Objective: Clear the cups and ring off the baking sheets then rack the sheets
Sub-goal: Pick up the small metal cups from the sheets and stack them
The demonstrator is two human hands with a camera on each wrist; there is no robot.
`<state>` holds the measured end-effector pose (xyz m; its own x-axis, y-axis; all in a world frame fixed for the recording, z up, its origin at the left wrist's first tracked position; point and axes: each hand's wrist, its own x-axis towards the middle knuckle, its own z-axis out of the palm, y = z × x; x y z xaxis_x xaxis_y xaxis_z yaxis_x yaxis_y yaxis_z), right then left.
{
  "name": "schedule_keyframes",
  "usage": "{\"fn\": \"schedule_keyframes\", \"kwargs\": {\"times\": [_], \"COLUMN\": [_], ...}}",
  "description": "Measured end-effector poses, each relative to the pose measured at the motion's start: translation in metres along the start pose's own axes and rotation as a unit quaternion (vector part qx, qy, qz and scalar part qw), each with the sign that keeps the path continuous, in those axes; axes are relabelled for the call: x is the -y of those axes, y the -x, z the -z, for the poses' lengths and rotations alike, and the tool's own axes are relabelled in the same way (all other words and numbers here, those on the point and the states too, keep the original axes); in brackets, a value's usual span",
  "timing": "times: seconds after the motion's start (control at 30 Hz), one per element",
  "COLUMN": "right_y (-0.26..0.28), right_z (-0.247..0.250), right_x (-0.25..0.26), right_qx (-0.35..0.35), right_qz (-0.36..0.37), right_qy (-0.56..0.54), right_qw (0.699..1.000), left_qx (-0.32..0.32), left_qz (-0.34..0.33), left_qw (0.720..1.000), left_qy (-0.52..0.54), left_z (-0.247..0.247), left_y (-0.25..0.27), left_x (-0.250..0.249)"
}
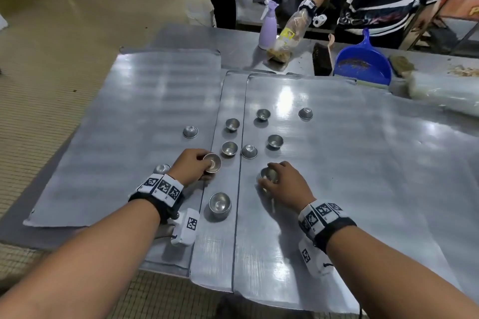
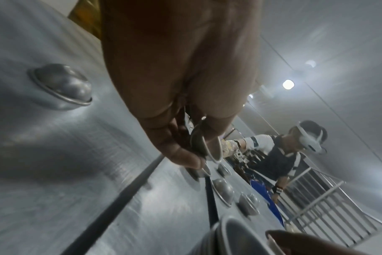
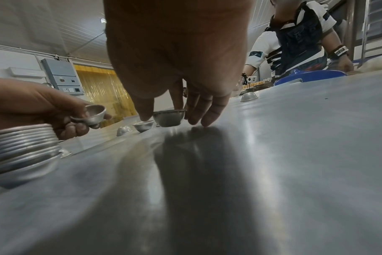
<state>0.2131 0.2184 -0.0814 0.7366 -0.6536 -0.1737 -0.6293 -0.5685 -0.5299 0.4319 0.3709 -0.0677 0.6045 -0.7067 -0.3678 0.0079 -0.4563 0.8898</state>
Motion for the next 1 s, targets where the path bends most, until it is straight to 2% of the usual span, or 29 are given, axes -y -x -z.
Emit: {"fn": "schedule_keyframes", "kwargs": {"times": [0.17, 0.3, 0.47, 0.73, 1.0], "right_y": [0.0, -0.003, -0.009, -0.02, -0.016], "right_z": [0.0, -0.001, 0.0, 0.002, -0.009], "right_x": [0.005, 0.007, 0.017, 0.09, 0.157], "right_qx": [0.014, 0.026, 0.024, -0.015, 0.012], "right_qz": [-0.001, -0.002, 0.0, 0.123, 0.242], "right_qy": [0.008, 0.023, 0.034, -0.039, 0.001], "right_qw": [1.0, 0.999, 0.999, 0.992, 0.97], "left_qx": [-0.035, -0.07, -0.109, -0.158, -0.171], "left_qz": [0.05, 0.086, 0.108, 0.103, 0.084], "left_qw": [0.99, 0.964, 0.935, 0.901, 0.885], "left_qy": [0.124, 0.241, 0.319, 0.39, 0.424], "left_z": [0.006, 0.009, 0.013, 0.027, 0.04], "left_y": [0.01, 0.021, 0.033, 0.051, 0.067], "left_x": [0.004, 0.003, 0.006, 0.014, 0.02]}}
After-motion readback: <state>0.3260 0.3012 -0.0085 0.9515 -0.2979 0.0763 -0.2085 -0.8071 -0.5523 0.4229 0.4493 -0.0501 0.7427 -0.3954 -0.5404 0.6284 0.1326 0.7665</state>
